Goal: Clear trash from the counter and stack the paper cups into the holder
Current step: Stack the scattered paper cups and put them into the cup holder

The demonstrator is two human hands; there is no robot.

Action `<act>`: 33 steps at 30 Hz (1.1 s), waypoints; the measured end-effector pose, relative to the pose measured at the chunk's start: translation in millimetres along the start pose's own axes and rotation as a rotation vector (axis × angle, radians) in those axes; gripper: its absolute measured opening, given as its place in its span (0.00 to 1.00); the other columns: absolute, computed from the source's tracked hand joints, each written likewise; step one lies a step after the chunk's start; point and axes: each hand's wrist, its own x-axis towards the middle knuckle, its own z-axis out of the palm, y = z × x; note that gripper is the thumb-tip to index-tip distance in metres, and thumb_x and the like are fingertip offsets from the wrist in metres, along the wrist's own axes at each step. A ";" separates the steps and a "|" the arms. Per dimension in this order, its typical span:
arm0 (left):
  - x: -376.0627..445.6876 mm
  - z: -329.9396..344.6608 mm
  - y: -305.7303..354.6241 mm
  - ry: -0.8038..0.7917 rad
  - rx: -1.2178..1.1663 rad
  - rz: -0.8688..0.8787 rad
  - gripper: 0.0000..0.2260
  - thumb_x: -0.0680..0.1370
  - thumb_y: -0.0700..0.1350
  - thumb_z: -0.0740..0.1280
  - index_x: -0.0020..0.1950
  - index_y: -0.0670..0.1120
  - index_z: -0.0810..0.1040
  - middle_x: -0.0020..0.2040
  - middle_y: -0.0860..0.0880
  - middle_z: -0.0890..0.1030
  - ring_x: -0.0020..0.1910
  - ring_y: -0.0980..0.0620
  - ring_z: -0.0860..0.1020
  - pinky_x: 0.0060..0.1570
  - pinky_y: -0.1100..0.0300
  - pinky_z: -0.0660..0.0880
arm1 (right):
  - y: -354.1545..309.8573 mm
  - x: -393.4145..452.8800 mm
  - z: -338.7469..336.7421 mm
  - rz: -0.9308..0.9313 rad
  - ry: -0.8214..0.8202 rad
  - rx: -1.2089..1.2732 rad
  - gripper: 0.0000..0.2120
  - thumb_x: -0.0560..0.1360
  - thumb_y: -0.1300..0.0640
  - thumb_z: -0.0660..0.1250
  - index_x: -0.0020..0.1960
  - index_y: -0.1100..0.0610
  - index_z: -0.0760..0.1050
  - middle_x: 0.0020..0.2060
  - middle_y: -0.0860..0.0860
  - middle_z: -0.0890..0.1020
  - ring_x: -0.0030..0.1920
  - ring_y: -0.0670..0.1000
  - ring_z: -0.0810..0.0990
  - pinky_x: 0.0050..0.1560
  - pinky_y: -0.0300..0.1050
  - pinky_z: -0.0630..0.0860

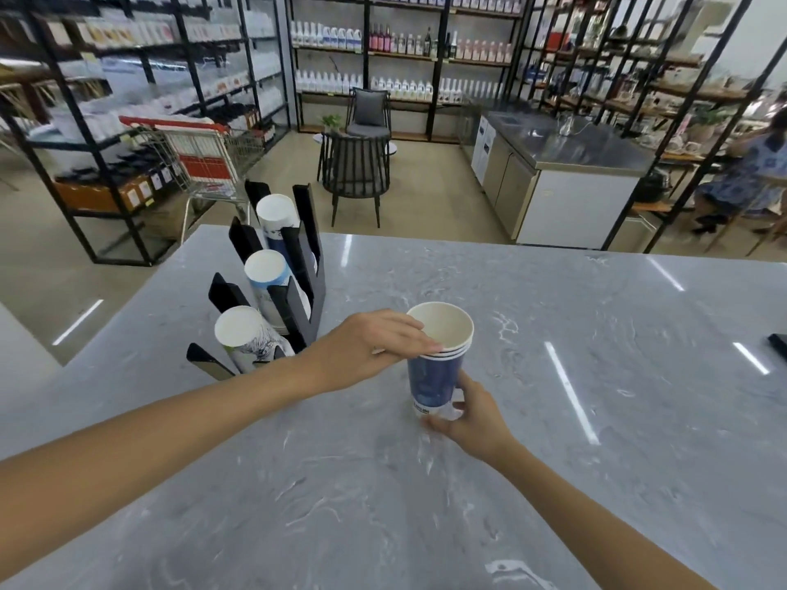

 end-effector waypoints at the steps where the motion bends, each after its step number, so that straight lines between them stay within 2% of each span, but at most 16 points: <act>1: 0.8 -8.3 -1.5 0.027 -0.004 -0.007 0.13 0.78 0.35 0.71 0.61 0.43 0.84 0.59 0.49 0.85 0.63 0.46 0.80 0.63 0.49 0.77 | -8.8 5.3 -1.8 -0.015 0.004 0.011 0.37 0.67 0.50 0.82 0.71 0.51 0.70 0.58 0.42 0.77 0.58 0.48 0.78 0.52 0.29 0.74; 5: 1.1 -43.9 -6.3 0.125 0.083 0.031 0.15 0.76 0.37 0.73 0.62 0.42 0.83 0.59 0.48 0.85 0.63 0.49 0.81 0.66 0.53 0.76 | -44.5 22.8 -6.3 -0.079 0.013 0.048 0.32 0.67 0.48 0.81 0.64 0.42 0.68 0.55 0.34 0.75 0.53 0.39 0.77 0.46 0.24 0.72; 7: -0.2 -60.1 -9.0 0.194 0.130 0.042 0.15 0.76 0.37 0.73 0.63 0.41 0.83 0.60 0.47 0.85 0.63 0.49 0.81 0.67 0.53 0.76 | -60.9 30.0 -7.3 -0.124 0.023 0.069 0.30 0.67 0.48 0.81 0.61 0.39 0.68 0.52 0.29 0.74 0.52 0.31 0.77 0.43 0.23 0.73; 9: -1.2 -75.5 -11.7 0.265 0.162 0.040 0.15 0.76 0.37 0.73 0.63 0.40 0.82 0.60 0.46 0.84 0.63 0.48 0.81 0.68 0.53 0.75 | -76.3 37.9 -7.8 -0.156 0.022 0.097 0.29 0.67 0.49 0.81 0.61 0.38 0.68 0.52 0.26 0.74 0.52 0.24 0.75 0.42 0.21 0.73; 11: -2.3 -89.5 -14.8 0.327 0.209 0.043 0.15 0.76 0.37 0.73 0.63 0.39 0.82 0.61 0.45 0.84 0.63 0.47 0.81 0.69 0.55 0.74 | -91.2 46.0 -7.4 -0.179 0.011 0.137 0.29 0.68 0.49 0.81 0.62 0.41 0.69 0.52 0.27 0.74 0.52 0.22 0.73 0.41 0.20 0.73; 13: -4.4 -101.8 -19.2 0.397 0.269 0.043 0.16 0.75 0.36 0.73 0.63 0.37 0.81 0.61 0.43 0.84 0.62 0.47 0.82 0.67 0.54 0.76 | -103.9 53.8 -5.9 -0.214 0.007 0.187 0.28 0.68 0.51 0.81 0.63 0.44 0.72 0.55 0.31 0.77 0.56 0.27 0.75 0.44 0.25 0.75; 15: -8.3 -113.6 -26.7 0.469 0.324 0.030 0.15 0.76 0.35 0.73 0.62 0.36 0.81 0.60 0.43 0.84 0.60 0.48 0.83 0.66 0.55 0.77 | -115.4 60.7 -5.1 -0.256 0.024 0.247 0.29 0.69 0.53 0.81 0.67 0.50 0.74 0.59 0.40 0.81 0.60 0.38 0.78 0.51 0.33 0.78; 18: -16.4 -131.8 -39.1 0.536 0.334 -0.060 0.15 0.78 0.37 0.71 0.65 0.39 0.81 0.62 0.45 0.83 0.61 0.51 0.82 0.65 0.54 0.77 | -133.3 70.7 -9.6 -0.313 0.057 0.314 0.32 0.69 0.55 0.80 0.70 0.52 0.73 0.62 0.47 0.81 0.63 0.45 0.79 0.54 0.41 0.81; 22: -25.1 -153.0 -57.6 0.517 0.363 -0.159 0.22 0.79 0.36 0.68 0.73 0.46 0.72 0.71 0.52 0.76 0.70 0.56 0.74 0.69 0.54 0.74 | -154.5 84.6 -21.9 -0.364 0.112 0.430 0.34 0.70 0.59 0.80 0.73 0.50 0.71 0.64 0.48 0.80 0.64 0.47 0.79 0.52 0.35 0.81; 24: -28.0 -164.6 -68.9 0.525 0.337 -0.222 0.28 0.78 0.36 0.68 0.76 0.51 0.67 0.76 0.54 0.69 0.73 0.54 0.72 0.69 0.54 0.74 | -169.8 90.8 -31.2 -0.394 0.151 0.462 0.35 0.69 0.59 0.80 0.73 0.49 0.70 0.64 0.49 0.79 0.65 0.47 0.79 0.55 0.40 0.82; 27: -30.4 -178.0 -85.5 0.523 0.334 -0.300 0.35 0.76 0.37 0.70 0.78 0.58 0.62 0.80 0.50 0.62 0.74 0.58 0.67 0.64 0.71 0.72 | -201.0 100.0 -47.8 -0.472 0.215 0.491 0.36 0.69 0.56 0.80 0.73 0.48 0.69 0.65 0.47 0.78 0.65 0.46 0.78 0.59 0.46 0.82; 29: -29.5 -184.0 -94.2 0.516 0.324 -0.330 0.36 0.75 0.38 0.72 0.79 0.58 0.62 0.80 0.49 0.63 0.75 0.58 0.66 0.60 0.73 0.73 | -226.2 105.5 -57.8 -0.545 0.240 0.527 0.34 0.69 0.55 0.80 0.72 0.47 0.70 0.64 0.44 0.78 0.65 0.44 0.78 0.55 0.43 0.82; 31: -27.1 -188.2 -101.1 0.517 0.313 -0.337 0.35 0.74 0.40 0.74 0.78 0.55 0.65 0.78 0.48 0.67 0.74 0.54 0.68 0.59 0.65 0.77 | -252.3 111.7 -65.5 -0.614 0.238 0.561 0.31 0.70 0.56 0.80 0.69 0.49 0.71 0.62 0.43 0.78 0.64 0.44 0.79 0.52 0.39 0.82; 33: -23.2 -190.9 -106.7 0.521 0.290 -0.346 0.36 0.73 0.42 0.77 0.77 0.55 0.66 0.73 0.50 0.72 0.70 0.55 0.73 0.59 0.63 0.79 | -278.1 118.6 -71.8 -0.671 0.224 0.558 0.28 0.70 0.56 0.80 0.67 0.51 0.73 0.63 0.45 0.78 0.63 0.44 0.80 0.51 0.35 0.81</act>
